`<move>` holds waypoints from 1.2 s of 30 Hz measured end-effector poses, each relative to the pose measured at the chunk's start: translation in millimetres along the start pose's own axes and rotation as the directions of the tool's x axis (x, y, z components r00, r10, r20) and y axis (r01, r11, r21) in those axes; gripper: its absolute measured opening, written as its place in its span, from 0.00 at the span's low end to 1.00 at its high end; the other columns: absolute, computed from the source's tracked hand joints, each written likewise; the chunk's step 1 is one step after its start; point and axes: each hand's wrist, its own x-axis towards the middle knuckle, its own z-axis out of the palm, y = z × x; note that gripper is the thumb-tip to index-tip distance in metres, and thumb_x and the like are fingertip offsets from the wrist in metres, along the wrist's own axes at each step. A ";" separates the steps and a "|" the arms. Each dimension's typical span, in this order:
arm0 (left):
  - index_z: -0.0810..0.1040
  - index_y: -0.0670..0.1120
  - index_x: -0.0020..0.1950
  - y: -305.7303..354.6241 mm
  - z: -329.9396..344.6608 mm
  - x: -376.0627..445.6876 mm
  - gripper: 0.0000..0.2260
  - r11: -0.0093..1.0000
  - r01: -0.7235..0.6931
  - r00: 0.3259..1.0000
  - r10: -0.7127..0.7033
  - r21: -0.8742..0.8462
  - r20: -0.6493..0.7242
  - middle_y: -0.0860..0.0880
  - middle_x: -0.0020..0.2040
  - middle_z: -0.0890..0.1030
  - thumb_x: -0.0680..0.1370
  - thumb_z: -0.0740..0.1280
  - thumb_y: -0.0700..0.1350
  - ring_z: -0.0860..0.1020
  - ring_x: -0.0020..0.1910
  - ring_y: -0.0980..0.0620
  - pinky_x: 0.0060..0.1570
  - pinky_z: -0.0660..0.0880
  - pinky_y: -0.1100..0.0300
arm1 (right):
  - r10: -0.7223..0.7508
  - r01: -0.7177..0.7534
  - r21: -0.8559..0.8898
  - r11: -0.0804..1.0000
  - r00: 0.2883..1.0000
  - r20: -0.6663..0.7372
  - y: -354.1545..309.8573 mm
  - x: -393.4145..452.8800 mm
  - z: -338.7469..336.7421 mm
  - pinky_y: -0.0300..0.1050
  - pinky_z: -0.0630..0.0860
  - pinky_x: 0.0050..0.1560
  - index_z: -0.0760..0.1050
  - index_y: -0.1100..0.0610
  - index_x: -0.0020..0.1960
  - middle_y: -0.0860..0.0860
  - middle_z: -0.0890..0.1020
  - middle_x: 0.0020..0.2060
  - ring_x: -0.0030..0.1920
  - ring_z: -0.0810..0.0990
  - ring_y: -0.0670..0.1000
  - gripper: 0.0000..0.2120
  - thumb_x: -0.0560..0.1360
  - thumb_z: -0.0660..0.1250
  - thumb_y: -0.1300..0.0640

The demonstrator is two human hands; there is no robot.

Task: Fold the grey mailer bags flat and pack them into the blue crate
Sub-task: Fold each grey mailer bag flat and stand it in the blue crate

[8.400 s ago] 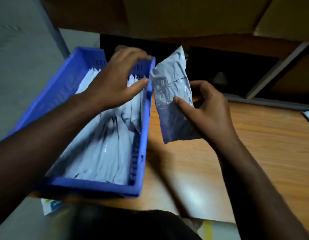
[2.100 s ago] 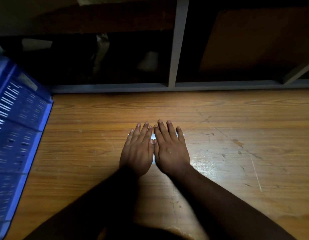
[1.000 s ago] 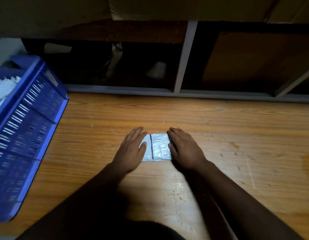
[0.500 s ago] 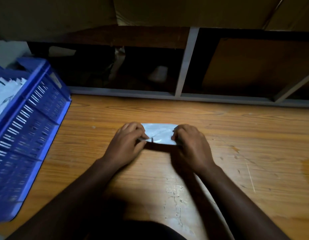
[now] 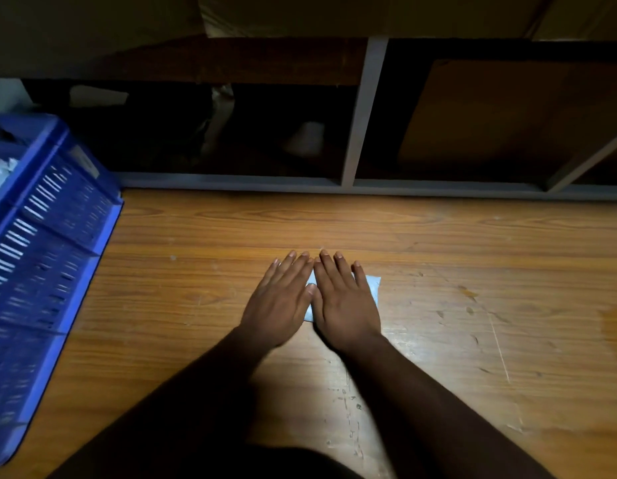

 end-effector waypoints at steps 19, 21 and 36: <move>0.57 0.45 0.83 9.2 4.4 -5.7 0.33 0.992 0.121 0.991 -0.119 0.029 -0.059 0.48 0.83 0.56 0.84 0.37 0.61 0.51 0.83 0.51 0.81 0.47 0.50 | -0.248 0.251 -0.007 0.968 0.963 0.107 30.4 13.2 -11.9 0.60 0.44 0.81 0.54 0.57 0.84 0.53 0.57 0.83 0.83 0.51 0.53 0.29 0.87 0.44 0.45; 0.55 0.45 0.84 10.4 2.1 -6.8 0.31 0.994 0.088 0.995 -0.085 0.065 -0.055 0.49 0.84 0.54 0.85 0.38 0.59 0.49 0.83 0.52 0.81 0.45 0.51 | -0.193 0.195 -0.033 0.980 0.979 0.062 30.6 5.0 -11.4 0.61 0.46 0.81 0.57 0.57 0.83 0.52 0.58 0.83 0.83 0.54 0.53 0.28 0.87 0.46 0.46; 0.47 0.47 0.85 -8.5 -1.6 -5.7 0.37 0.999 0.019 0.999 -0.020 0.044 0.037 0.52 0.84 0.45 0.82 0.42 0.68 0.42 0.83 0.54 0.81 0.43 0.53 | -0.044 0.040 0.047 0.998 0.996 0.076 58.5 -12.3 -15.3 0.57 0.43 0.82 0.50 0.54 0.84 0.49 0.50 0.84 0.83 0.45 0.49 0.31 0.85 0.41 0.42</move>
